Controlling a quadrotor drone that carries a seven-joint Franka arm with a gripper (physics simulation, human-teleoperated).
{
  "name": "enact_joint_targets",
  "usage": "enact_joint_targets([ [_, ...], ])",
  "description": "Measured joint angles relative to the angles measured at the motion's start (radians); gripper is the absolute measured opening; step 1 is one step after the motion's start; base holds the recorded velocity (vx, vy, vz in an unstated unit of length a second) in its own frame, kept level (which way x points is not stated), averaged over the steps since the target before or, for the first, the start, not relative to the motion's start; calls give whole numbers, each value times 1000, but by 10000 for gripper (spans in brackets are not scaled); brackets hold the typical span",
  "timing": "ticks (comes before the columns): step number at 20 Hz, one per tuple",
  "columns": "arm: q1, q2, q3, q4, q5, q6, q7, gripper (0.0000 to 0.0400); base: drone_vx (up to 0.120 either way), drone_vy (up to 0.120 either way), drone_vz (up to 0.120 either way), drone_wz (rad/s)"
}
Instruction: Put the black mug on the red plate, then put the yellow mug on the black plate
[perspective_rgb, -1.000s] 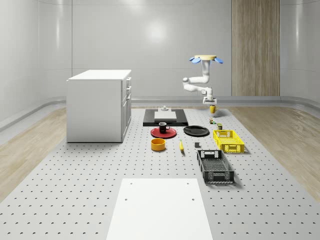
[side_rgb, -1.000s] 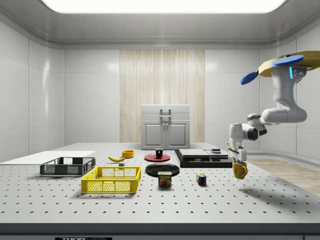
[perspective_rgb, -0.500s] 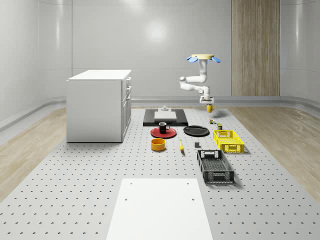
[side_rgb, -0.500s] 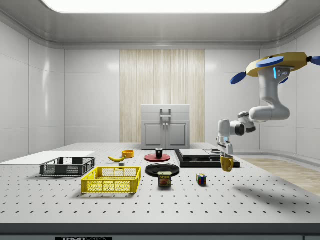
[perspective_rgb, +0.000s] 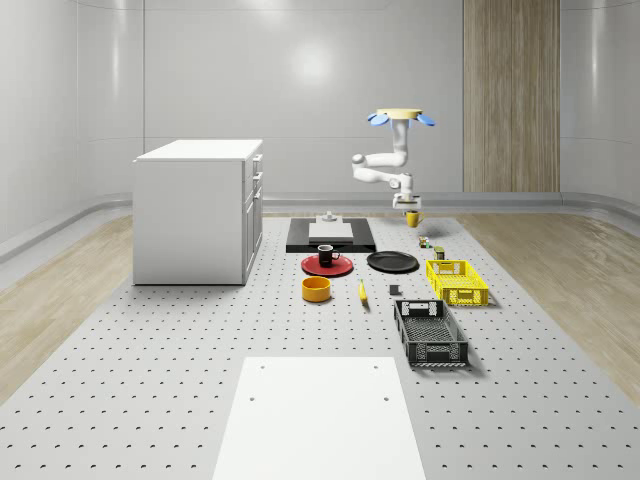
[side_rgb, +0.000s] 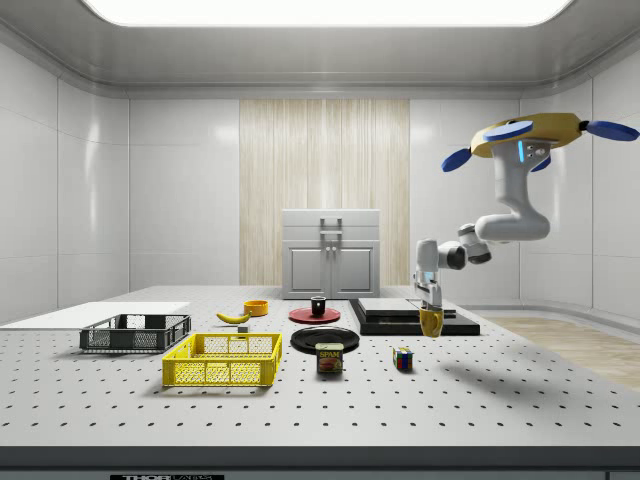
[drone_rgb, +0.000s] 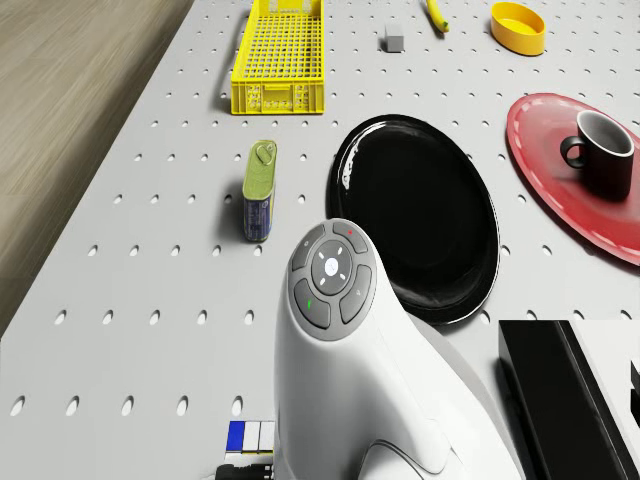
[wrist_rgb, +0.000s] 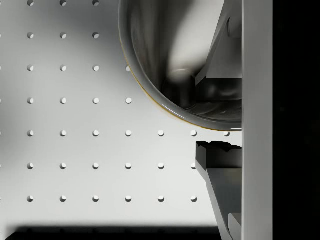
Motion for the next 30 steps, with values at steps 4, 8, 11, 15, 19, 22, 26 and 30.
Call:
enact_joint_targets([
  [4,-1,-2,0,0,1,2,1,110,120,-120,0,0],
  [8,-2,-4,1,0,2,4,1,110,120,-120,0,0],
  [11,-2,-5,1,0,3,5,2,110,120,-120,0,0],
  [15,-3,-7,1,0,4,6,2,110,120,-120,0,0],
  [19,-4,-9,1,1,4,8,3,110,120,-120,0,0],
  [22,-4,-10,1,1,5,9,3,110,120,-120,0,0],
  [26,-5,-11,1,1,6,10,4,110,120,-120,0,0],
  [30,-6,-13,1,1,6,12,4,110,120,-120,0,0],
])
